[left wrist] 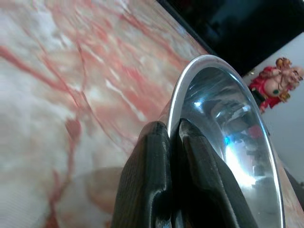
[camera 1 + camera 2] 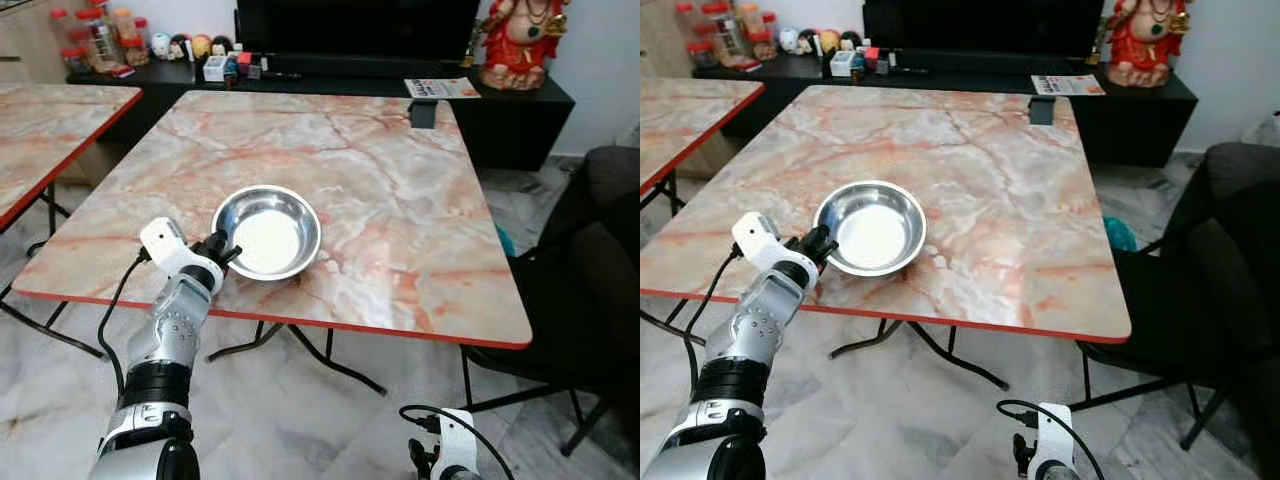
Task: Setting the table
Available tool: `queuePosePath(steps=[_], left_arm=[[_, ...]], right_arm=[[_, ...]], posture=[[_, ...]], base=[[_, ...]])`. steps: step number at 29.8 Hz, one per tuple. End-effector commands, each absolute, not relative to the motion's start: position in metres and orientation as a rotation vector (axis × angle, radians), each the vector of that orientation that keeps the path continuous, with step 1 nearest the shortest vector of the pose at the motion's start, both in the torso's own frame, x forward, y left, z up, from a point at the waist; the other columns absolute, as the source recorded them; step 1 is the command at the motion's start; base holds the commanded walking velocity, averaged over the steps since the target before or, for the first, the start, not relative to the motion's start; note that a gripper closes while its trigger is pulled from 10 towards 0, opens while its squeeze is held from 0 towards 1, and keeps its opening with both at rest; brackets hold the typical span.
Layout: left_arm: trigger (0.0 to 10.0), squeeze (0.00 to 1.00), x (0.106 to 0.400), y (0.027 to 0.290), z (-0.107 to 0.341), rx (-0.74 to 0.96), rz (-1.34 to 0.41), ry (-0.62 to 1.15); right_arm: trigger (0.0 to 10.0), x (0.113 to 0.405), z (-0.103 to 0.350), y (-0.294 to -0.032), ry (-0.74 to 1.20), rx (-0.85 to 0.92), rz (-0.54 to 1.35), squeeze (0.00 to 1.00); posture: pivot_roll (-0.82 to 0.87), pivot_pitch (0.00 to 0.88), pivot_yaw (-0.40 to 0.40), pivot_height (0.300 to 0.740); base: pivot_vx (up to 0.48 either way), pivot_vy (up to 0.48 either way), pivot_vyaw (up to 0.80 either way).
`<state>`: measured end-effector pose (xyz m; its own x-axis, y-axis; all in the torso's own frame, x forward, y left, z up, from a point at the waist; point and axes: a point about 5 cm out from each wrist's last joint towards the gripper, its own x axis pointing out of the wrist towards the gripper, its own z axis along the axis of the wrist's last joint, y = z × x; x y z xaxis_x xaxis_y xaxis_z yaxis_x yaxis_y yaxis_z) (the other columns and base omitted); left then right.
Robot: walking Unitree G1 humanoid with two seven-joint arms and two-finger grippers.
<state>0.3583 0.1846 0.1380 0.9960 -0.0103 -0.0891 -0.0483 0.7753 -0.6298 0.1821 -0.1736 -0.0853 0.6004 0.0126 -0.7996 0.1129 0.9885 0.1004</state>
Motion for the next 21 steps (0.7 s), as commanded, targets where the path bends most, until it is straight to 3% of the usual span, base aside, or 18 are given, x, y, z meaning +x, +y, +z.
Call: queuePosePath(steps=[1, 21], left_arm=[[10.0, 0.00, 0.3593, 0.1858, 0.1456, -0.670, 0.011, 0.063], [10.0, 0.00, 0.3588, 0.1859, 0.1483, -0.664, -0.004, 0.059]], right_arm=[[10.0, 0.1842, -0.0844, -0.1737, 0.921, 0.148, -0.061, 0.00], [10.0, 0.1841, -0.0844, -0.1723, 0.914, 0.153, -0.060, 0.00]], posture=[[-0.01, 0.000, 0.004, 0.740], [-0.01, 0.000, 0.012, 0.740]], base=[[0.274, 0.000, 0.00], [0.314, 0.000, -0.05]])
